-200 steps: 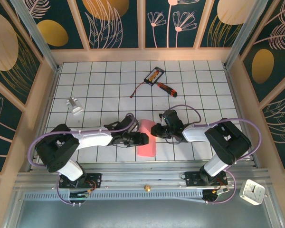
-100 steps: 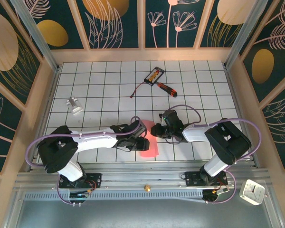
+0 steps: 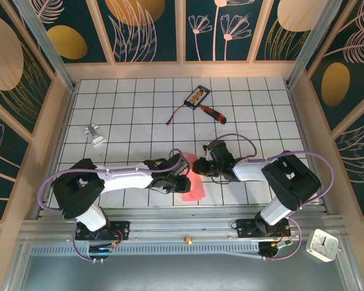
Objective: Fold a paper plane with a square sheet of paper (pick it up from the middle)
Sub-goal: Fold the square sheet of paper in half at the bottom-center of the table.
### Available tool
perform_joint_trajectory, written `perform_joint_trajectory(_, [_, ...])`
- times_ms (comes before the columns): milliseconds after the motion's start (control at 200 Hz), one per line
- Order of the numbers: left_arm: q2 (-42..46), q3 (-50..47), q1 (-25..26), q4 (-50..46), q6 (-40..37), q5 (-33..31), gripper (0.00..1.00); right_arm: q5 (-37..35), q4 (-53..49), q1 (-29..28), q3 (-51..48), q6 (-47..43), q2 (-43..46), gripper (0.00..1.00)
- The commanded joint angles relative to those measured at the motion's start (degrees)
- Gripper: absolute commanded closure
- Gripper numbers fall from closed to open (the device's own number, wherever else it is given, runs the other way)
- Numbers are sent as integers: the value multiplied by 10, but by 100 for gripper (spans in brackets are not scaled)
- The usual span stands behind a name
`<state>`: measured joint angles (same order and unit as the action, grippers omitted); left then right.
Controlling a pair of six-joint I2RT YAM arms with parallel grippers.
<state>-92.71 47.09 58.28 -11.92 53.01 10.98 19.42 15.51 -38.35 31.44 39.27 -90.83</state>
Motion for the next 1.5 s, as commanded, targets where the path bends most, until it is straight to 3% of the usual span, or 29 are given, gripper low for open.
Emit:
perform_joint_trajectory(0, [15,-32,-5,78,26,48,74,-12,-63,-8,-6,-15,-4,81])
perform_joint_trajectory(435, [67,-176,-68,252,91,146,83,9,-86,-4,-12,-42,68,73])
perform_joint_trajectory(756, [51,-185,-81,260,85,165,86,25,-83,-3,-23,-46,104,71])
perform_joint_trajectory(1336, [27,-194,-92,262,80,189,90,11,-77,-3,-4,-45,62,78])
perform_joint_trajectory(1496, [22,-193,-94,260,78,190,90,46,-60,21,-8,-37,92,78])
